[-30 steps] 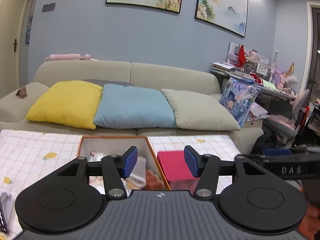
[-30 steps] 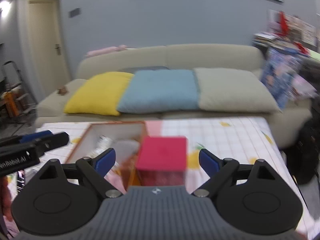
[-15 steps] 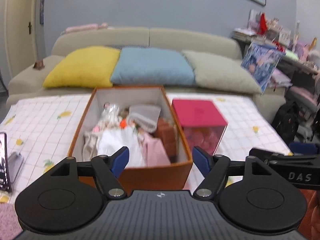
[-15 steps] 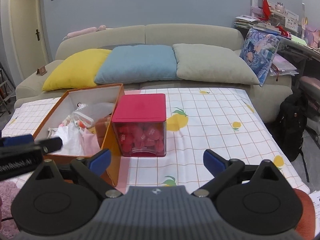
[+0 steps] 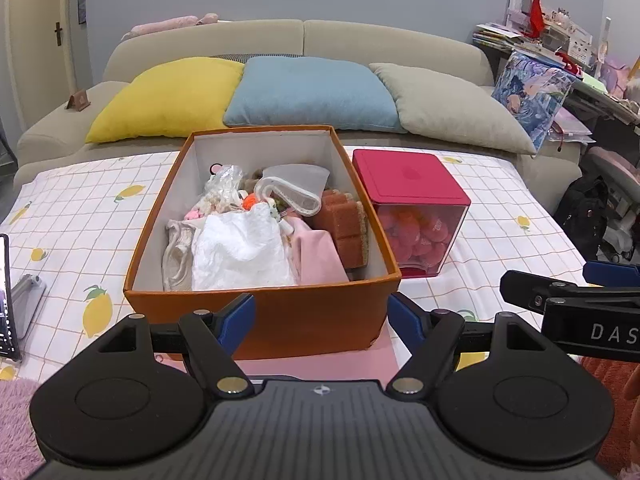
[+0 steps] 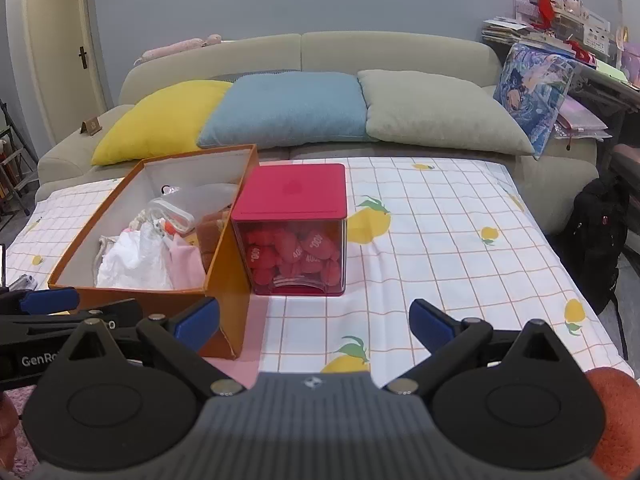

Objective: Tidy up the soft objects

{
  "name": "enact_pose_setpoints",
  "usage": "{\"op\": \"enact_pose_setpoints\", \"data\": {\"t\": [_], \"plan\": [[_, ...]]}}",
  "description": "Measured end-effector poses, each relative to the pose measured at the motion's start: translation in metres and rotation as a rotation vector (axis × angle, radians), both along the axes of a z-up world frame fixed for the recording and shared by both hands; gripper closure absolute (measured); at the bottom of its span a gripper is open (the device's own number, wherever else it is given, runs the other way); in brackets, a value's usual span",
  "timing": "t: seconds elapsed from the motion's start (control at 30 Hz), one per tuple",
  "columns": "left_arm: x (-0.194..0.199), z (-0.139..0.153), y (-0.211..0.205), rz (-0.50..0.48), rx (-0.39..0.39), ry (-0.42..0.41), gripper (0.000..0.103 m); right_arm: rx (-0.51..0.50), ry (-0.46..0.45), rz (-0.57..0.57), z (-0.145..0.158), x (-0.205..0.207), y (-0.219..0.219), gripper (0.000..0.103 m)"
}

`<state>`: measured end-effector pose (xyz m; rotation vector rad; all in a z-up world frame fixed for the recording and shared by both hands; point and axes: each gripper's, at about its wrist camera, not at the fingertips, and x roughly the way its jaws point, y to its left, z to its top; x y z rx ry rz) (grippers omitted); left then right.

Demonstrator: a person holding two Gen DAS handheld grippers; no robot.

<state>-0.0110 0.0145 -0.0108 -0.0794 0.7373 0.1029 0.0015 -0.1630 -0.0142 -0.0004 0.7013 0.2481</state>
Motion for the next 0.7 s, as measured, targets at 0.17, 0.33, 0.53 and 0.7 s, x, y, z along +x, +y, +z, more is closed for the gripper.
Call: {"op": "enact_pose_setpoints", "data": {"t": [0.17,0.33,0.53,0.7], "plan": [[0.0016,0.0009,-0.0015,-0.003,-0.002,0.003,0.015,0.004,-0.005,0.006,0.0006,-0.0008,0.0003,0.004],[0.0023,0.0003,-0.0021,-0.01,-0.003,0.007,0.015,0.007,-0.006,0.004,0.0007,-0.0002,-0.0003,0.004],[0.0023,-0.0004,-0.0039,-0.021,0.002,0.01,0.015,0.005,-0.015,0.001,0.0017,-0.0012,-0.0004,0.004],[0.0009,0.0004,-0.0052,-0.025,0.003,0.007,0.015,0.004,-0.014,-0.001,0.0016,-0.0007,-0.0005,0.004]]}}
